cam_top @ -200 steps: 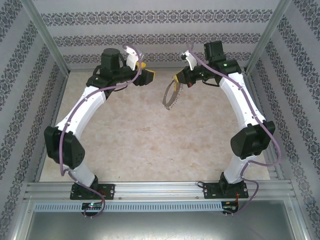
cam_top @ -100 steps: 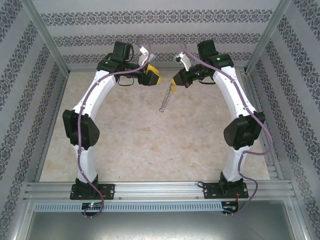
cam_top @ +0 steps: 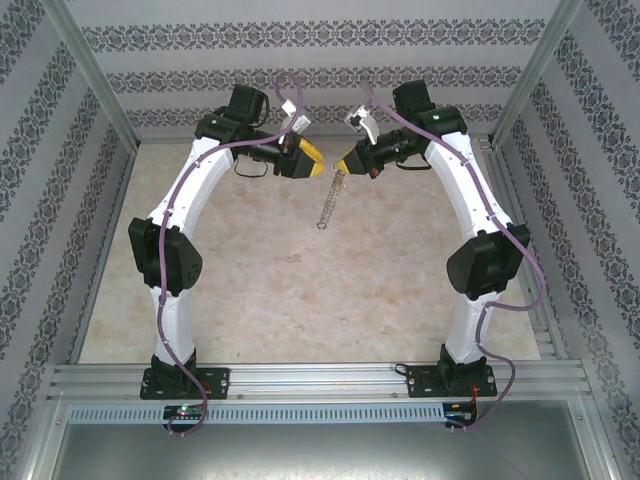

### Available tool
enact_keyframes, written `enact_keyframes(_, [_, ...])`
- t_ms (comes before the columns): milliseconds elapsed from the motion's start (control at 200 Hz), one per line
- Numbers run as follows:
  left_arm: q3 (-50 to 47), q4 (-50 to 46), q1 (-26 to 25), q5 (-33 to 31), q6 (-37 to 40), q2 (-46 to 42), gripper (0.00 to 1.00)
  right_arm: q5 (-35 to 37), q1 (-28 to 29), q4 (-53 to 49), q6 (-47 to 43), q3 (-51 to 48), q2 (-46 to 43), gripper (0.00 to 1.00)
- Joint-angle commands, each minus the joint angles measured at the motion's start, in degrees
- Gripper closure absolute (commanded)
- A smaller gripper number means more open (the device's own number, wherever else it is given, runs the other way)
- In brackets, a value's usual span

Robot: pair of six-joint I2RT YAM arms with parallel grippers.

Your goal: Put the keys on the keyring

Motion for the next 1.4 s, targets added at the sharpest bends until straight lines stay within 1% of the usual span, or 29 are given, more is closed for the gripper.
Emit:
enact_keyframes(0, [1.15,-2.37,-0.71,2.88,2.58,1.09,0.52,-2.95,1.13,-0.08,-1.21,-0.28,-1.94,1.0])
enact_keyframes(405, [1.15,0.81,-1.65,2.56,0.75,2.22,0.56,-2.75,3.08,0.76,-0.84,0.18,-1.38,1.0])
enact_keyframes(674, [1.07,-1.17,-2.14,4.18,2.09,2.48,0.61,-3.03,3.06,1.65,-0.59,-0.04,-1.29,1.0])
enact_keyframes(794, [0.51,-1.82,-2.12,5.68,2.7,2.39,0.67,-3.27,3.06,1.87,-0.59,-0.11,-1.2,1.0])
enact_keyframes(864, [0.35,-2.2,-2.24,6.7,3.14,2.39,0.76,-3.38,3.01,2.02,-0.5,-0.07,-1.03,1.0])
enact_keyframes(949, [0.18,-2.59,-2.25,7.28,3.5,2.39,0.8,-3.53,2.89,2.02,-0.46,-0.24,-0.94,1.0])
enact_keyframes(989, [0.1,-2.89,-2.34,7.46,3.71,2.35,0.85,-3.63,2.73,2.28,-0.44,-0.43,-0.96,1.0])
enact_keyframes(1159, [0.01,-3.23,-2.39,7.62,3.9,2.13,0.87,-4.3,2.36,3.22,-0.08,-0.94,-1.11,1.0])
enact_keyframes(1214, [0.01,-3.36,-2.47,7.72,3.99,2.11,0.91,-4.21,2.27,3.81,0.17,-1.38,-1.33,1.0])
enact_keyframes(1269, [0.01,-3.3,-2.56,7.85,4.04,2.03,0.92,-4.33,2.18,4.59,0.68,-1.73,-1.37,1.0])
enact_keyframes(1354, [0.01,-3.52,-2.88,7.96,4.41,1.95,1.0,-4.78,2.14,5.36,1.07,-2.06,-1.46,1.0])
enact_keyframes(1394, [0.01,-3.69,-2.97,7.95,4.68,1.82,1.0,-4.88,2.17,5.72,1.31,-2.12,-1.42,1.0])
